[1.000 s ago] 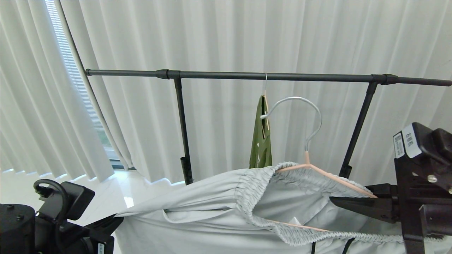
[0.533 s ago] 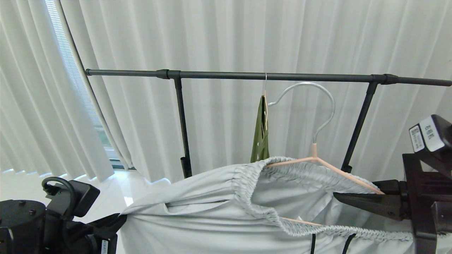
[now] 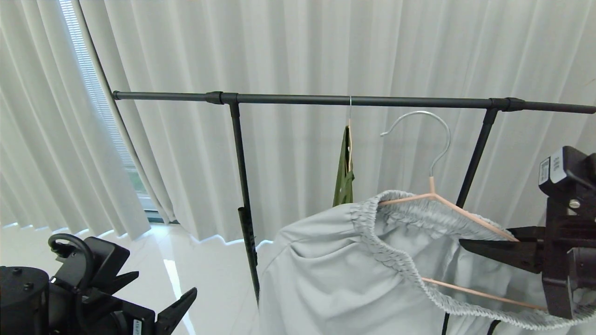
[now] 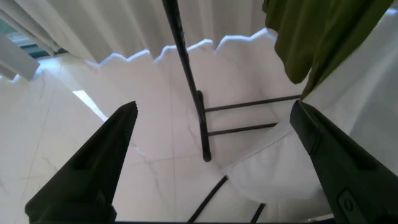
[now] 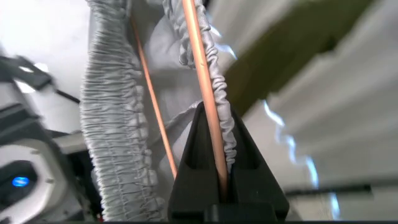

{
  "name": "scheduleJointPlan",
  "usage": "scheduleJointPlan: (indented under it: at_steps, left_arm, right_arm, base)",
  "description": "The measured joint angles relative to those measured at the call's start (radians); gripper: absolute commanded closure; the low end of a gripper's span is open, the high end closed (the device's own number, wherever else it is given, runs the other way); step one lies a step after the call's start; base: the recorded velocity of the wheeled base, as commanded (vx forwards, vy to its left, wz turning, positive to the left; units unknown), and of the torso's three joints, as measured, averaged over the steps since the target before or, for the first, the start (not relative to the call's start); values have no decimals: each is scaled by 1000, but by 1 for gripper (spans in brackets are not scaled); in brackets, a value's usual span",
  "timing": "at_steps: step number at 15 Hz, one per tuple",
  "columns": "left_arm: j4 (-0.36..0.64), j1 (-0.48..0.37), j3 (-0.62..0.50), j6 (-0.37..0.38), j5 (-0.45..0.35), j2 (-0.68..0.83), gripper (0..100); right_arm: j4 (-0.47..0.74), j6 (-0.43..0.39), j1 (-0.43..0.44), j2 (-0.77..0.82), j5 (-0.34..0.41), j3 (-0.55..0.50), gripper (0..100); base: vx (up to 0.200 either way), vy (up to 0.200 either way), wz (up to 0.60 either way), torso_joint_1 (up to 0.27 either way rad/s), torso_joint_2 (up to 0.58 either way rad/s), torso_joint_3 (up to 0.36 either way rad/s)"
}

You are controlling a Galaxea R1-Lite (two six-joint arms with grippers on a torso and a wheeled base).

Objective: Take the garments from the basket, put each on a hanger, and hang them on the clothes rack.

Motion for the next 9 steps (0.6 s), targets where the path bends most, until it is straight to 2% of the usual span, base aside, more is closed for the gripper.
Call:
scheduleJointPlan:
  at_steps: [3,6,9]
  left_arm:
    - [0,2,-20,-2,0,-35,0]
    - [0,42,-27,-2,0,-46,0]
    - [1,68,-25,5,0,-46,0]
  right_arm:
    - [128,40,-123,-30,-9,5,100]
    - [295,46,-256,-86,-11,7,100]
    - [391,46,-391,-139,-20,7,100]
  base:
    - [0,0,0,0,0,0]
    - [0,0,0,0,0,0]
    - [0,0,0,0,0,0]
